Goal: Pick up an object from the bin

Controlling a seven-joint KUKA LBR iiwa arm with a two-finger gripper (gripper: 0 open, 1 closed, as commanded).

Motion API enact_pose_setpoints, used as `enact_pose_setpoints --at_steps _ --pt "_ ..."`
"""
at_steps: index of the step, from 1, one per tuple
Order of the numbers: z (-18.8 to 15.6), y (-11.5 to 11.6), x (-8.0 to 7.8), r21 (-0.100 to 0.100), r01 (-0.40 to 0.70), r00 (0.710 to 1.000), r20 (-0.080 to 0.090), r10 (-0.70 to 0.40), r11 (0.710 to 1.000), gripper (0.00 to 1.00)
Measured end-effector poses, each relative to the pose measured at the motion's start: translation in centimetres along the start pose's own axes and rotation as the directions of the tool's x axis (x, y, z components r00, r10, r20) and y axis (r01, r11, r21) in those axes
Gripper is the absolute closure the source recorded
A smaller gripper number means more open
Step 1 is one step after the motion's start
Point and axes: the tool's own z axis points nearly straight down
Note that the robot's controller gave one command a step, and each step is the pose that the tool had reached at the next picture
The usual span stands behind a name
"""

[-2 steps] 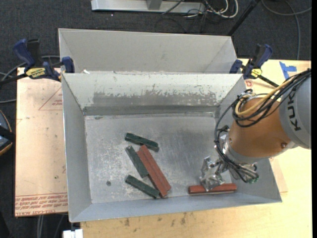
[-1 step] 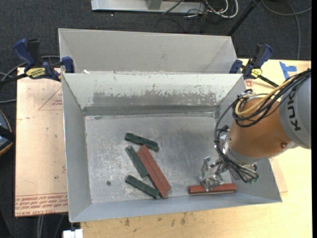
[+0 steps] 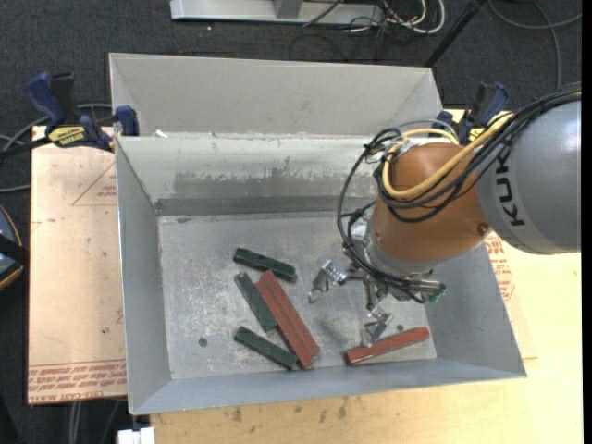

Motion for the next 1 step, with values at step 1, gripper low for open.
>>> enact_pose_setpoints --at_steps 1 --pt "0.10 -0.11 0.21 -0.001 -0.002 1.000 -0.005 0.002 1.000 0.00"
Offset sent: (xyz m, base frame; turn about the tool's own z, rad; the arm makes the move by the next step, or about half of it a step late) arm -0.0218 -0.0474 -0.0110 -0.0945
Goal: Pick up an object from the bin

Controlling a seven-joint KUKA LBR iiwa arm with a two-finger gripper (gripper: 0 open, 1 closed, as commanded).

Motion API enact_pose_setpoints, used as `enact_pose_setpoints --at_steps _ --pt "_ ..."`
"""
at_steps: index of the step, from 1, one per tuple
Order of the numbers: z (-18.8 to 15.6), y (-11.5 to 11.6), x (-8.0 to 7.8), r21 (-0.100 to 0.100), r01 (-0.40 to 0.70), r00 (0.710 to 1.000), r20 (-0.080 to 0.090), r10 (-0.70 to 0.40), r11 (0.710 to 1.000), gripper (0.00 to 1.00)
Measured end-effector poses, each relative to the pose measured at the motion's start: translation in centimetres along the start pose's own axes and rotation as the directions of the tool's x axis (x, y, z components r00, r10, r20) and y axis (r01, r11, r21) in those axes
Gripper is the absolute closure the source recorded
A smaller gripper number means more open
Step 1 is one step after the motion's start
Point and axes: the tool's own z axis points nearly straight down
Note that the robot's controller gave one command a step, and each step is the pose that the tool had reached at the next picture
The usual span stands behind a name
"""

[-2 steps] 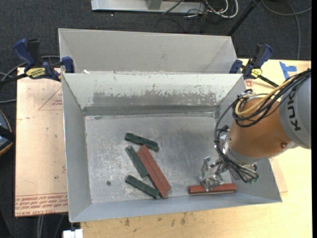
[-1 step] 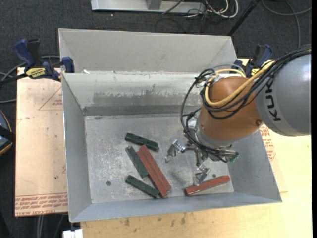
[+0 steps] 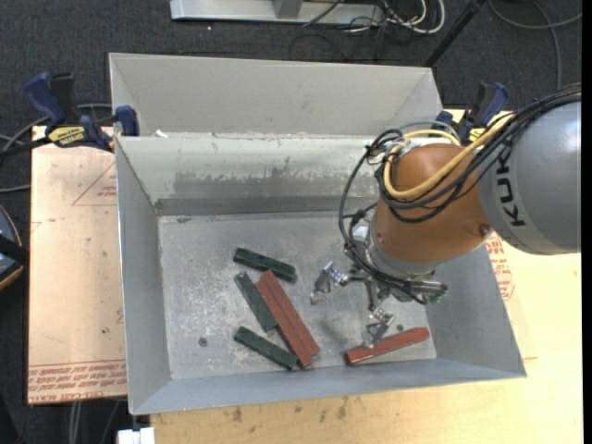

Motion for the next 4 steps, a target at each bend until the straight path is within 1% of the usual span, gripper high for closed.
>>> enact_pose_setpoints --at_steps 1,2,3,4 --pt "0.6 -1.1 2.7 -0.001 0.059 0.998 -0.001 -0.059 0.998 0.00" --pt "4.9 -0.8 3.6 0.007 0.045 0.999 0.008 -0.045 0.999 1.00" --pt "4.9 -0.8 3.6 0.007 0.045 0.999 0.008 -0.045 0.999 1.00" --pt "-9.7 -1.7 2.3 0.001 0.080 0.997 0.000 -0.080 0.997 1.00"
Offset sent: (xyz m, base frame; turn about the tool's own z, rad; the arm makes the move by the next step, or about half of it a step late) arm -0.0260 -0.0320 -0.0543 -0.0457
